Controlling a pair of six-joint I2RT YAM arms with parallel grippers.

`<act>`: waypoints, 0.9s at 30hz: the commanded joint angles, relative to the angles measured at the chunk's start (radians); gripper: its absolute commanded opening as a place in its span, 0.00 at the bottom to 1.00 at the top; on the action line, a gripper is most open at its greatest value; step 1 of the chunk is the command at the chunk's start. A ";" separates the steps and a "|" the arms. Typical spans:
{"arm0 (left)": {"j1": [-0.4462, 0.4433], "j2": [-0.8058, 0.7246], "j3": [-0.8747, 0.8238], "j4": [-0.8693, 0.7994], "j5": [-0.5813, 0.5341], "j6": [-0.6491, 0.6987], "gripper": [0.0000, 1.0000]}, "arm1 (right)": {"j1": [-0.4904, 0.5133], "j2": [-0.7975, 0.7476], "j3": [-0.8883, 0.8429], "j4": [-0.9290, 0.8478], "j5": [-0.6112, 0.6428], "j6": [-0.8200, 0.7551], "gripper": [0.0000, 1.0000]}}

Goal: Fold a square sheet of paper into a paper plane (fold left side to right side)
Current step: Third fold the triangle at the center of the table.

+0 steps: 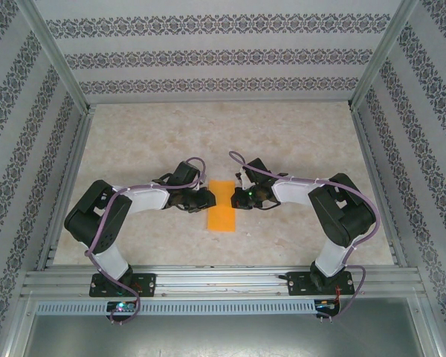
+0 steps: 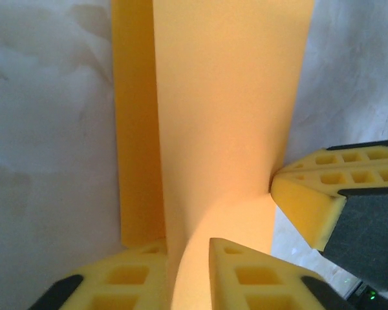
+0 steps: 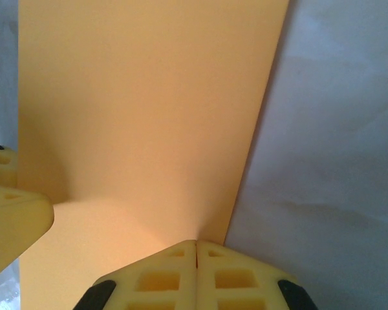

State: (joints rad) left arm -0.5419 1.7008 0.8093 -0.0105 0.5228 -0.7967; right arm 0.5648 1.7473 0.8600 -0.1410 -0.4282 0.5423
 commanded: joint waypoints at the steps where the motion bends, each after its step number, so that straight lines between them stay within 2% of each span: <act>1: 0.000 -0.022 -0.014 0.013 -0.002 -0.010 0.14 | -0.014 0.007 -0.011 -0.034 0.051 -0.025 0.02; 4: 0.000 -0.034 -0.019 0.015 0.000 -0.021 0.08 | -0.023 -0.019 0.000 -0.027 0.049 -0.041 0.09; 8: -0.003 -0.053 -0.038 0.075 0.032 -0.086 0.03 | -0.034 -0.106 -0.005 -0.028 0.079 -0.076 0.25; 13: -0.006 -0.064 -0.048 0.132 0.039 -0.163 0.00 | -0.028 -0.270 -0.085 -0.019 0.151 -0.140 0.47; 16: -0.007 -0.066 -0.048 0.133 0.037 -0.179 0.00 | 0.003 -0.381 -0.162 -0.008 0.210 -0.186 0.56; 19: -0.009 -0.061 -0.047 0.139 0.046 -0.191 0.00 | 0.081 -0.493 -0.236 0.004 0.294 -0.237 0.62; 22: -0.010 -0.053 -0.042 0.140 0.054 -0.191 0.00 | 0.207 -0.583 -0.293 0.009 0.405 -0.295 0.68; 27: -0.012 -0.043 -0.038 0.138 0.055 -0.190 0.00 | 0.394 -0.623 -0.347 0.020 0.573 -0.366 0.72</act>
State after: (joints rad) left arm -0.5438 1.6611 0.7734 0.0986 0.5648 -0.9714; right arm 0.9001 1.1355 0.5411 -0.1371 -0.0120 0.2512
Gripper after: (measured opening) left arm 0.056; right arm 0.716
